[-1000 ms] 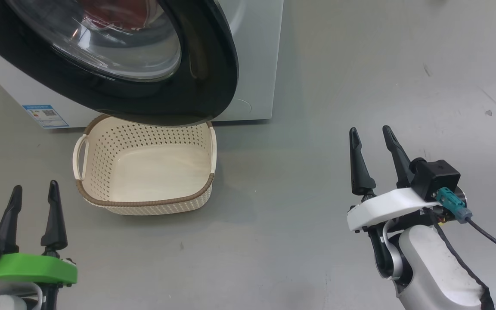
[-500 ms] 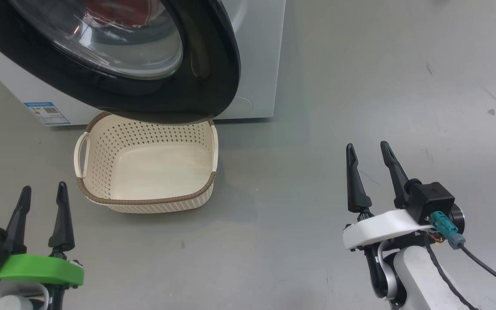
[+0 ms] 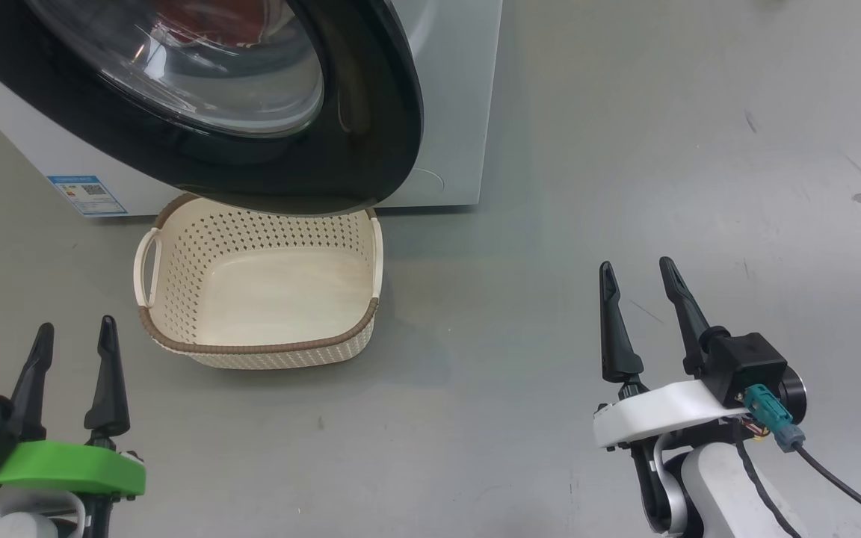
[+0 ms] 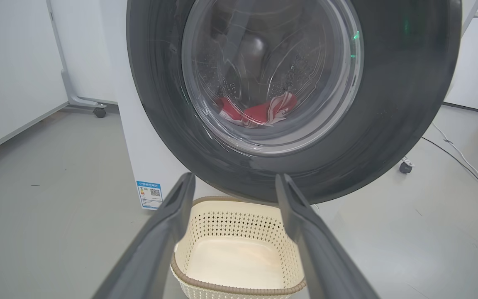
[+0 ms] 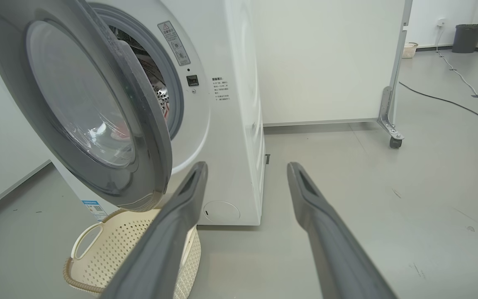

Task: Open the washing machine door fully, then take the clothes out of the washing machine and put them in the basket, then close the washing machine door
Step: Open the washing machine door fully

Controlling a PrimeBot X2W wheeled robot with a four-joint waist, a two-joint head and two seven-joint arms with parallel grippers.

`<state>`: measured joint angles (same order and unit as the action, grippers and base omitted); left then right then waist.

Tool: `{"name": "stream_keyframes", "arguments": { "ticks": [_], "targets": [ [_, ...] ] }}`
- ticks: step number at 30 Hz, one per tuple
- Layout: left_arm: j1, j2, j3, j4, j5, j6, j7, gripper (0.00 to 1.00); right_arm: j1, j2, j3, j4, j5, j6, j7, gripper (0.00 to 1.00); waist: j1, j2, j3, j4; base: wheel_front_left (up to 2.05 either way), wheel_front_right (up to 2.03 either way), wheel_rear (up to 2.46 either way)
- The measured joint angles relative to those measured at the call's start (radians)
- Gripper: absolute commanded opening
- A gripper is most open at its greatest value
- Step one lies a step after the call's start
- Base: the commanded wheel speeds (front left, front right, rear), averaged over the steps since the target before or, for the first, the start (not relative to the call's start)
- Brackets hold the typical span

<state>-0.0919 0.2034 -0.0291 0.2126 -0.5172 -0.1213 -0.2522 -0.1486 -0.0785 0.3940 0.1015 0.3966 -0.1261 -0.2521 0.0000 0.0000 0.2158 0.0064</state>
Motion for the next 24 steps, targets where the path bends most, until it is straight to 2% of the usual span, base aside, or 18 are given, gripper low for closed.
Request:
{"name": "stream_keyframes", "arguments": {
  "ticks": [24],
  "targets": [
    [0.002,-0.014,-0.018,0.013,0.012,0.000,0.000,1.00,0.056,0.013,-0.035,-0.015,-0.031,0.000,0.000,1.00,0.0000,0.0000,-0.031,0.011,0.00,0.00,0.00]
  ]
}}
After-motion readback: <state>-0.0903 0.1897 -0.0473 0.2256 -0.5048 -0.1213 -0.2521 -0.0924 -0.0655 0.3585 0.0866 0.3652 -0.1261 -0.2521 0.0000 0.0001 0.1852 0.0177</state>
